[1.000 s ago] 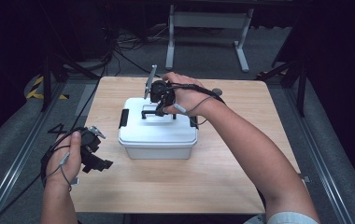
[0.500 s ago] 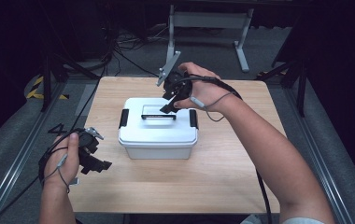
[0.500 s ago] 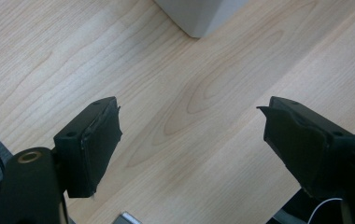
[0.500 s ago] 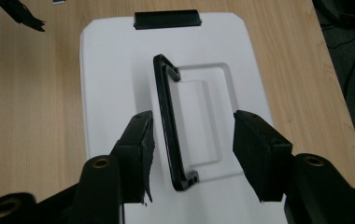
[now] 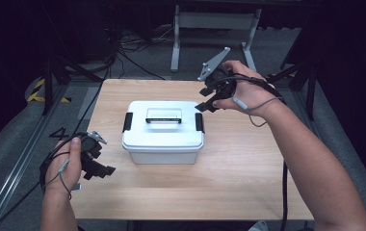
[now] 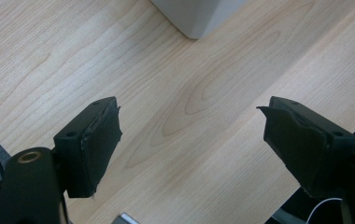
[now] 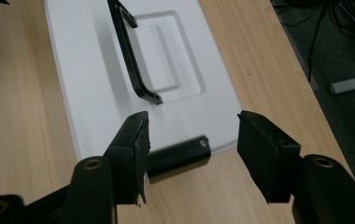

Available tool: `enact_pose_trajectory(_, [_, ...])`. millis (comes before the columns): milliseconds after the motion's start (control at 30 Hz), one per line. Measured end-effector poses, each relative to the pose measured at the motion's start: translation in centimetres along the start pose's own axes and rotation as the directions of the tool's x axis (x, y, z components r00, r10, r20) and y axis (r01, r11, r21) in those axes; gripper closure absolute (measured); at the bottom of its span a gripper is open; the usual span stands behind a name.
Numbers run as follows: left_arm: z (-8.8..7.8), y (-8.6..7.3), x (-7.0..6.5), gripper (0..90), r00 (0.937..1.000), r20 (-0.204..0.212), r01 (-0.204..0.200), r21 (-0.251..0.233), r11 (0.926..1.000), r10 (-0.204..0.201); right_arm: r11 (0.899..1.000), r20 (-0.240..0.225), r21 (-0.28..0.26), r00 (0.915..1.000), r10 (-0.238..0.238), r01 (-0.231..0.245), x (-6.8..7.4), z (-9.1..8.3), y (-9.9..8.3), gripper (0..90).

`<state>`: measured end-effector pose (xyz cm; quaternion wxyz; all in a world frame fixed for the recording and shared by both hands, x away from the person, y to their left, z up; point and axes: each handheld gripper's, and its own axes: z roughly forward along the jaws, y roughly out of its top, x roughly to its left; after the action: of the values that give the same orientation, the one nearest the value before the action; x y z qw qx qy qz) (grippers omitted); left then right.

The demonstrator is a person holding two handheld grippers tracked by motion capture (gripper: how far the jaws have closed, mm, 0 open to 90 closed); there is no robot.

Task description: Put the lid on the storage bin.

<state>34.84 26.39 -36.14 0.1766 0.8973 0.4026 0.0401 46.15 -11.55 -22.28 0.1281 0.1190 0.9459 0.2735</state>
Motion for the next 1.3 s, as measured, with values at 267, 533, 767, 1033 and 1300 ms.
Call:
enact_pose_trajectory(267, [-0.1, -0.2, 0.5, 17.8, 0.9995, -0.010, 0.031, -0.028, 0.9991, -0.031, 0.999, 0.033, -0.002, 0.9986, 0.041, -0.041, -0.6, -2.0, -2.5, 39.6])
enact_pose_trajectory(533, [-0.3, -0.5, 0.5, 18.0, 0.9996, -0.006, 0.029, -0.031, 0.9991, -0.029, 0.996, 0.072, 0.000, 0.9932, 0.091, -0.091, -1.2, -3.5, -5.3, 36.9])
enact_pose_trajectory(767, [-0.4, -0.6, 0.6, 18.6, 0.9996, -0.003, 0.026, -0.034, 0.9991, -0.026, 0.995, 0.092, 0.005, 0.9913, 0.094, -0.095, -1.8, -4.4, -7.1, 33.1])
enact_pose_trajectory(1033, [-0.3, -0.4, 0.6, 18.6, 0.9994, -0.003, 0.033, -0.029, 0.9990, -0.033, 0.983, 0.105, 0.039, 0.9786, 0.177, -0.182, -1.9, -4.4, -10.0, 33.3])
enact_pose_trajectory(1300, [-0.1, -0.6, 0.7, 18.8, 0.9993, -0.008, 0.037, -0.018, 0.9991, -0.037, 0.968, 0.114, 0.028, 0.9629, 0.245, -0.249, -2.1, -3.8, -12.8, 32.8])
